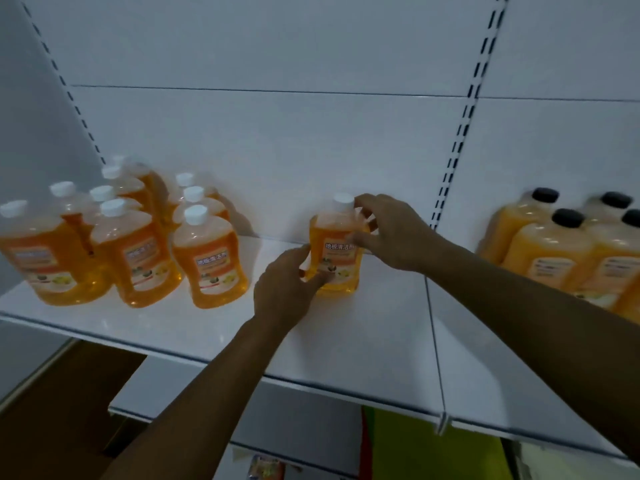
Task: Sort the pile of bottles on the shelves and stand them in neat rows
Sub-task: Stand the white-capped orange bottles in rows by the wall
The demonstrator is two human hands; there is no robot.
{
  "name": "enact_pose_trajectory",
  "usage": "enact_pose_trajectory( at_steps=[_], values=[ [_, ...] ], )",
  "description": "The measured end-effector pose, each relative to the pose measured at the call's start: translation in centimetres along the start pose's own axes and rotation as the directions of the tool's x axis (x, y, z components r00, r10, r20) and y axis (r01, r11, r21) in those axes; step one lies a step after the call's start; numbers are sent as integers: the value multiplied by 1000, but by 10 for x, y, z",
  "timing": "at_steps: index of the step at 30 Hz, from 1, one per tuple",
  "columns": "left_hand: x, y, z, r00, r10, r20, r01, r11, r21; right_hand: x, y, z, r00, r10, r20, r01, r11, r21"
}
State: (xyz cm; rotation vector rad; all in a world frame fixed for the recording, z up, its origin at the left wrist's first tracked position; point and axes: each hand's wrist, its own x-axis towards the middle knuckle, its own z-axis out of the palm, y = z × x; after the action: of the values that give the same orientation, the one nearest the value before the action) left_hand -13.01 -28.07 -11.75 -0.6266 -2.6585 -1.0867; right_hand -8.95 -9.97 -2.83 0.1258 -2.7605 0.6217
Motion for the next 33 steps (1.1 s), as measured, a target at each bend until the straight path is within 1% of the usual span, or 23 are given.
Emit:
enact_pose_trajectory(
  at_steps=[4,7,10,14,18,22,27,30,33],
  values=[
    [33,23,24,995,69,77,-62,994,-86,1,31,-15,994,66,-91,-69,997,-28],
    [55,35,43,990,99,100,-86,989,-123,5,49,-22,984,101,-144,-107,994,-31],
    [70,42,57,987,114,116,-95,983,-159,8,58,-27,978,107,-181,-114,993,-28],
    [81,42,71,984,98,151,-72,983,-171,10,66,-26,976,106,-189,-112,993,-26],
    [85,33,78,983,91,162,-68,987,-143,12,71,-18,979,87,-184,-90,996,-10],
    [88,25,77,982,80,171,-59,990,-127,18,74,-6,977,112,-181,-115,993,-9],
    [91,22,79,974,63,217,-40,993,-108,25,77,-1,968,165,-191,-189,975,-116],
    [86,21,82,976,49,211,-33,996,-79,26,76,-1,963,183,-197,-206,973,-105],
    [82,25,81,975,40,217,-21,996,-88,24,72,0,962,185,-200,-208,973,-99]
  ],
)
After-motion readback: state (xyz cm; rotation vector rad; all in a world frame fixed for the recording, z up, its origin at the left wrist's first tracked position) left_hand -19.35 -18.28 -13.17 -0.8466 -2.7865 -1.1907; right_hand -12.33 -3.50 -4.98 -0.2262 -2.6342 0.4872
